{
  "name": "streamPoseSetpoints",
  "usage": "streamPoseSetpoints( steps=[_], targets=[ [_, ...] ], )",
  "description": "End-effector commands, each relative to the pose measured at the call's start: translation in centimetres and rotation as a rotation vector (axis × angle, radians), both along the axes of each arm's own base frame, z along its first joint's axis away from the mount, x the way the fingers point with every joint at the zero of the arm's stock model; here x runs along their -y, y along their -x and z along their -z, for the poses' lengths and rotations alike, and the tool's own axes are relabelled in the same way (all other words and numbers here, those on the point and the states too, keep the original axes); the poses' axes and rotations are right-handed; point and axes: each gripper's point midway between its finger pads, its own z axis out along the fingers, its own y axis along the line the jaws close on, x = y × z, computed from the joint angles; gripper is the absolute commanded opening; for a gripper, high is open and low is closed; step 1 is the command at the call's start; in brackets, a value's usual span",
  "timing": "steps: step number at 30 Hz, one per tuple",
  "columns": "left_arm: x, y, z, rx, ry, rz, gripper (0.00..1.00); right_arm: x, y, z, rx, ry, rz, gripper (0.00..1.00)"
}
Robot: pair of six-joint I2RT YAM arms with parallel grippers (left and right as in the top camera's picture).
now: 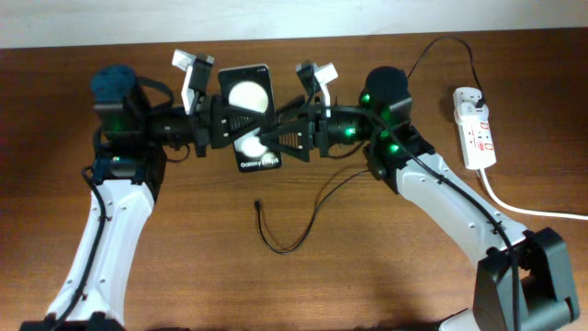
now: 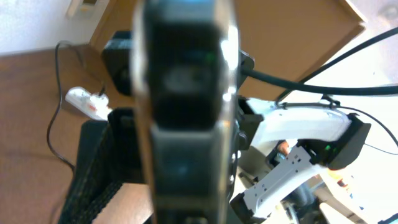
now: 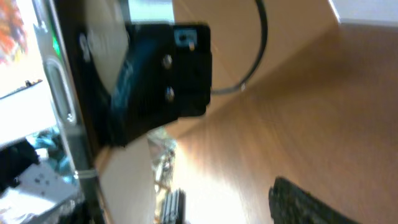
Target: Plug charger to phone and switch on socket
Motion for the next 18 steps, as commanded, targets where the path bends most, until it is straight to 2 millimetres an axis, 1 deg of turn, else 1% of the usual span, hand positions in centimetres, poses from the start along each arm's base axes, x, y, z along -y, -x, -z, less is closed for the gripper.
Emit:
streamPoseSetpoints(
  steps=[1,2,3,4,5,6,7,9,10,12,13,14,16,18],
  targets=[
    [0.0,-2.2,3.0,-0.025,-0.036,-0.059,0.00,1.8,-1.0,2.6,-0.084,0.062,0.032,0.85],
    [-0.2,-3.2,4.7,-0.083,-0.064,-0.108,0.00,2.3,-1.1,3.4,-0.146,0.085,0.044,0.88],
    [-0.3,-3.6,5.5,-0.110,-0.080,-0.133,0.00,2.6,-1.1,4.0,-0.165,0.098,0.047,0.91],
    [-0.5,-4.3,6.8,-0.157,-0.107,-0.173,0.00,2.8,-1.0,4.5,-0.177,0.114,0.048,0.92],
    [-1.0,-5.3,9.0,-0.246,-0.161,-0.254,0.00,3.0,-0.7,5.4,-0.198,0.137,0.045,0.95],
    [-1.5,-6.0,10.5,-0.298,-0.201,-0.308,0.00,3.1,-0.4,6.2,-0.213,0.161,0.044,0.98],
    [-2.2,-6.6,12.5,-0.364,-0.260,-0.379,0.00,3.2,0.0,7.0,-0.224,0.186,0.042,0.99],
    [-3.2,-6.9,15.0,-0.447,-0.339,-0.459,0.00,3.8,0.5,9.0,-0.254,0.259,0.063,1.00],
    [-3.7,-6.9,16.2,-0.486,-0.373,-0.486,0.00,4.2,0.5,10.4,-0.283,0.319,0.098,0.99],
    [-4.6,-6.7,18.1,-0.549,-0.439,-0.536,0.00,5.5,0.5,13.3,-0.369,0.452,0.188,0.99],
    [-5.0,-6.6,18.9,-0.569,-0.469,-0.561,0.00,6.0,0.6,14.2,-0.396,0.498,0.215,0.99],
    [-5.5,-6.6,19.7,-0.585,-0.501,-0.590,0.00,6.4,0.8,15.0,-0.421,0.544,0.236,0.99],
    [-6.3,-6.5,21.4,-0.611,-0.551,-0.631,0.00,6.7,1.5,16.1,-0.448,0.606,0.253,0.99],
    [-6.8,-6.4,22.9,-0.636,-0.583,-0.649,0.00,6.2,2.1,16.7,-0.448,0.641,0.243,0.99]
  ],
)
